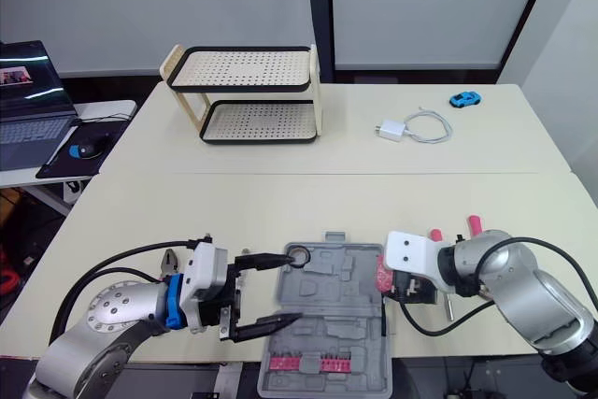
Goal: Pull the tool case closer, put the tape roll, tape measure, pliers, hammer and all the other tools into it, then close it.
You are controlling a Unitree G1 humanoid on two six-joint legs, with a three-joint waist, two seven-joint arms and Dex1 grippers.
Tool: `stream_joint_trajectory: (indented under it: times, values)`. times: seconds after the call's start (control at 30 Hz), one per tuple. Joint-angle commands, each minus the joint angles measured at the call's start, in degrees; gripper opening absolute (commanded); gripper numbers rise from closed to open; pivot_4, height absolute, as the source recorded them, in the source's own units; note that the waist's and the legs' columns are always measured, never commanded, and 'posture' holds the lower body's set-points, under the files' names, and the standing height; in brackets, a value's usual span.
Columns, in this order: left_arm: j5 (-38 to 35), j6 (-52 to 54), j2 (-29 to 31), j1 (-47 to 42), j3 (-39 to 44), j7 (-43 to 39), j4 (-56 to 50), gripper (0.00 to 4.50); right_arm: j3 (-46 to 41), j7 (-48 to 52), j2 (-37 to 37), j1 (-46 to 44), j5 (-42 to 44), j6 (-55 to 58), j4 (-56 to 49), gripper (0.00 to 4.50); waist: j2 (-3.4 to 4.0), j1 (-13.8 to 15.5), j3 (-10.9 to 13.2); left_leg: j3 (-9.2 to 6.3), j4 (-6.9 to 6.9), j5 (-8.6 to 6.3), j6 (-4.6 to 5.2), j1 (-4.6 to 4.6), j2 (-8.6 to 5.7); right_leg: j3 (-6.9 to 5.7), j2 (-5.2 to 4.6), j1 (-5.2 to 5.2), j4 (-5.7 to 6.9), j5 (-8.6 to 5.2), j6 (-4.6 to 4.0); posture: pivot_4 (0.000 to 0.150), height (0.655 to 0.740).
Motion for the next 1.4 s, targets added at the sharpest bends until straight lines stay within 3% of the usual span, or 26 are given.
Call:
stream_joint_trajectory:
  times: [0.03, 0.43, 1.4]
  values:
    - [0.8, -1.5, -0.5, 1.7, 0.8, 0.9, -0.2, 4.50, 3.0, -1.0, 0.7, -4.0, -0.8, 4.8, -1.0, 3.15, 0.00, 0.0, 0.0, 0.01, 0.00, 0.00, 0.00, -0.05, 0.00, 0.02, 0.00, -0.07, 0.00, 0.01, -0.01, 0.150, 0.7400]
    - [3.0, -5.0, -1.6, 5.0, 0.3, 1.6, 0.1, 4.50, 14.7, -5.0, 5.7, -13.0, -5.5, 7.5, 3.8, 3.15, 0.00, 0.1, 0.0, 0.07, -0.01, 0.01, -0.02, -0.24, -0.02, 0.07, -0.01, -0.38, 0.06, 0.05, -0.09, 0.150, 0.7400]
    - [3.7, -4.2, -1.4, 2.9, 0.2, 2.8, -0.1, 4.50, 21.2, -5.9, 11.5, -18.0, -12.3, 1.9, 13.9, 3.15, 0.00, 0.2, 0.0, 0.08, -0.02, 0.04, -0.06, -0.24, -0.01, 0.08, 0.01, -0.49, 0.12, 0.08, -0.13, 0.150, 0.7400]
